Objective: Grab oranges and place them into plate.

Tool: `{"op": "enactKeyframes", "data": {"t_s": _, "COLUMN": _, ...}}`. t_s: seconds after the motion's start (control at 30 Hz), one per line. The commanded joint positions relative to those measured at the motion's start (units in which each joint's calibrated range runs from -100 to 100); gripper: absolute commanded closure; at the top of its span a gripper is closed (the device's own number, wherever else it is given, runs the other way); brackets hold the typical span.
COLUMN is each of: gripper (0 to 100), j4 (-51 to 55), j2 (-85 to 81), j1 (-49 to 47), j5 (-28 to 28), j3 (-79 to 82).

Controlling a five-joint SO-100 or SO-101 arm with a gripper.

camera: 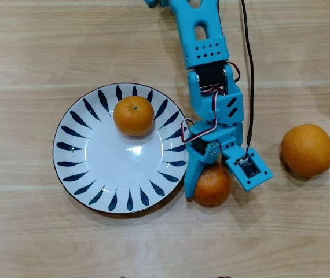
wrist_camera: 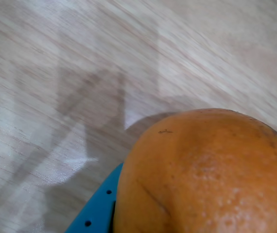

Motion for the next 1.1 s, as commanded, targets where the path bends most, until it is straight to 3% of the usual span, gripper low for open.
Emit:
{"op": "enactKeyframes", "data": {"t_s": 0.0, "gripper": 71, "j4": -0.86, "j2": -0.35, "j1": 0.29, "j5": -0.61, "j3": -2.5}}
{"op": "enactKeyframes", "data": {"t_s": 0.53, "gripper": 71, "j4": 0.34, "j2": -10.32, "j1": -2.7, "j5": -0.19, "j3": -5.49}}
{"op": "enactKeyframes", "data": {"t_s": 0.73, "gripper": 71, "j4": 13.32, "j2": -20.63, "j1": -1.97, "j5": 0.33, "j3": -5.4}}
{"op": "enactKeyframes", "data": {"t_s": 0.87, "gripper": 71, "j4": 23.97, "j2": -28.92, "j1": 3.35, "j5": 3.52, "j3": -3.13}}
{"op": "enactKeyframes", "data": {"t_s": 1.07, "gripper": 71, "j4": 22.77, "j2": -40.92, "j1": 13.76, "j5": 7.65, "j3": 13.34}}
